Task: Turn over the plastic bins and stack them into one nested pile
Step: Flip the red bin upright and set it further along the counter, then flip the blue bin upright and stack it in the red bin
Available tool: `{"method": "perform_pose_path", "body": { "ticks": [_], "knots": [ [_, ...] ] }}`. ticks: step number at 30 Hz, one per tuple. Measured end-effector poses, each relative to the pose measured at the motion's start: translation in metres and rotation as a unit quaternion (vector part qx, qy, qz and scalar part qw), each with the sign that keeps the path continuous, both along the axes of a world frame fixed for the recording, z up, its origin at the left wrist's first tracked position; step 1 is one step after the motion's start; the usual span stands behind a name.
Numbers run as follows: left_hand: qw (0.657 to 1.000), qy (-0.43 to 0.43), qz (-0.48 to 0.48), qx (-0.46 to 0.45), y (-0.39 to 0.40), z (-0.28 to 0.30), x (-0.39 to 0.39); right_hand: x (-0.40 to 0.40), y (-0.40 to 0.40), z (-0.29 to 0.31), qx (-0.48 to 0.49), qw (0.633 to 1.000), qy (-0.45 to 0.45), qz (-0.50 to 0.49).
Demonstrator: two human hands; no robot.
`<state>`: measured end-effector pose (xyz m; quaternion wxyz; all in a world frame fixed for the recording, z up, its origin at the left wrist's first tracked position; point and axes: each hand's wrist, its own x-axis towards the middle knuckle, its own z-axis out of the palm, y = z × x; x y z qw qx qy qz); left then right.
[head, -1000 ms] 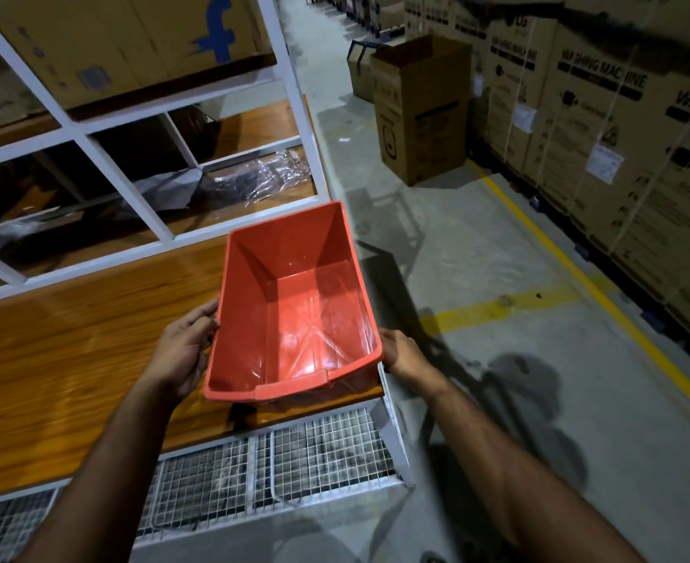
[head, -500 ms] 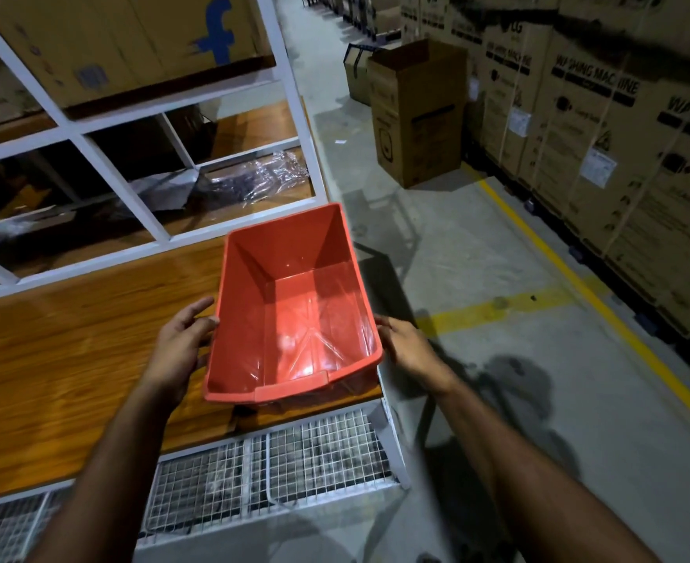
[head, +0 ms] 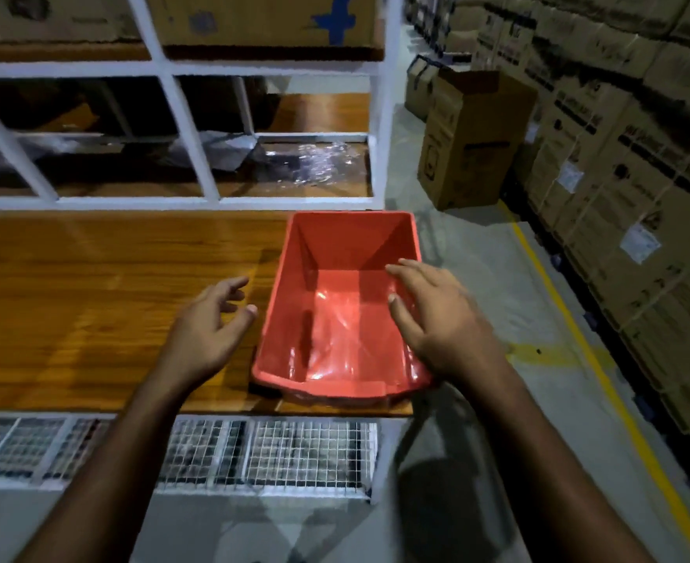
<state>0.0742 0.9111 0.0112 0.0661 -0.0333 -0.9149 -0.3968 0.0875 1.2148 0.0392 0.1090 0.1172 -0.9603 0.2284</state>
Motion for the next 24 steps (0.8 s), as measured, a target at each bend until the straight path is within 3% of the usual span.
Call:
{"method": "perform_pose_path", "body": {
  "ticks": [4, 6, 14, 24],
  "knots": [
    [0.979, 0.059, 0.042, -0.189, -0.045, 0.003, 0.017, -0.006, -0.074, 0.011, 0.064, 0.996, -0.012, 0.068],
    [0.965, 0.071, 0.067, -0.243, -0.077, 0.003, 0.024, -0.009, -0.118, 0.013, 0.076, 0.991, -0.023, 0.104],
    [0.956, 0.001, 0.151, -0.253, -0.283, 0.000, 0.051, -0.040, -0.350, -0.002, 0.130, 0.969, -0.038, 0.204],
    [0.945, -0.022, 0.216, -0.246, -0.556, 0.019, 0.072, -0.059, -0.649, -0.001, 0.071, 0.955, -0.016, 0.289]
  ]
}}
